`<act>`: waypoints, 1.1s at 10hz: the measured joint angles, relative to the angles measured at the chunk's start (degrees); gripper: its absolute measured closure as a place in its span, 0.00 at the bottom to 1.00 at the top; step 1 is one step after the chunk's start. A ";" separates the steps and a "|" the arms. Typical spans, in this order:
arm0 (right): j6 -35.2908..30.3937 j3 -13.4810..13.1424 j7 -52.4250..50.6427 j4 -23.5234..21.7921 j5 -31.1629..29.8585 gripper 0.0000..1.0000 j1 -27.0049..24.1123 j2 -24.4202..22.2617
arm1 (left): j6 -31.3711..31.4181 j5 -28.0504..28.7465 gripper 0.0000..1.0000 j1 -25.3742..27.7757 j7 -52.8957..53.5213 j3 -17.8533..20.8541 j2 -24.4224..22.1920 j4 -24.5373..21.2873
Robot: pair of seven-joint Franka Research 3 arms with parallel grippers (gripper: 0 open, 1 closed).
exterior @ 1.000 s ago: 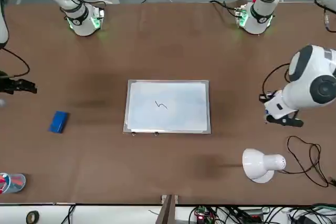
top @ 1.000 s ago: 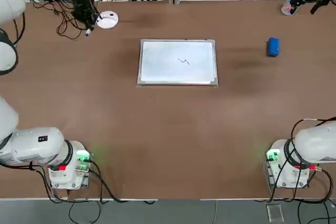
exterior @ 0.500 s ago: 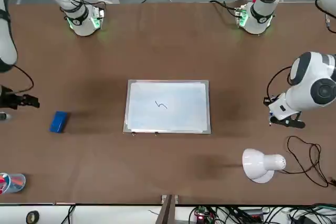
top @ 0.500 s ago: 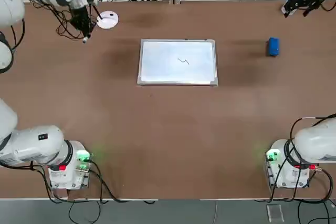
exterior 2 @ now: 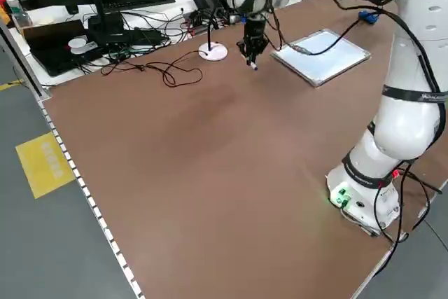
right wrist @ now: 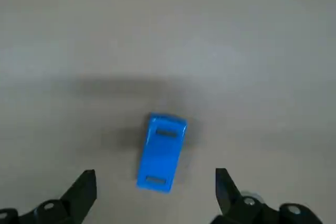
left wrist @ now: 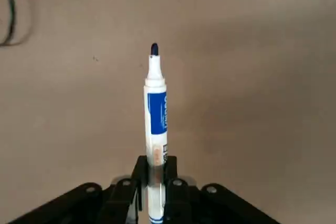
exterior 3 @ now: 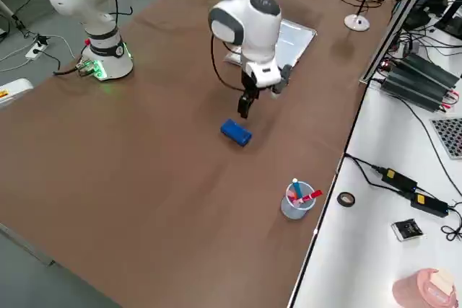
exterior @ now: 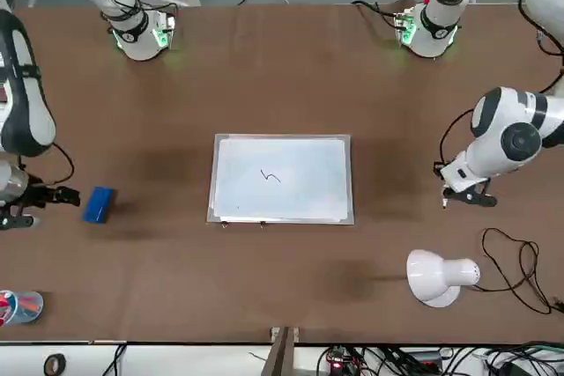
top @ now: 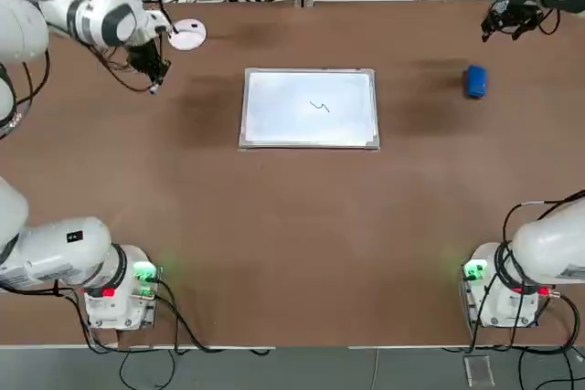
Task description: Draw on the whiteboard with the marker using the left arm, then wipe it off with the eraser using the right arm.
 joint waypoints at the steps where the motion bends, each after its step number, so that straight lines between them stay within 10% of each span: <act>1: 1.46 -0.02 -0.04 0.00 0.00 0.00 -0.43 1.16 | 2.95 0.00 0.82 0.65 -0.10 0.12 0.04 -2.34; 11: 10.22 0.53 -0.15 -7.06 0.00 0.00 -1.27 5.23 | 12.06 -0.06 0.80 1.16 -1.40 2.32 7.31 -5.81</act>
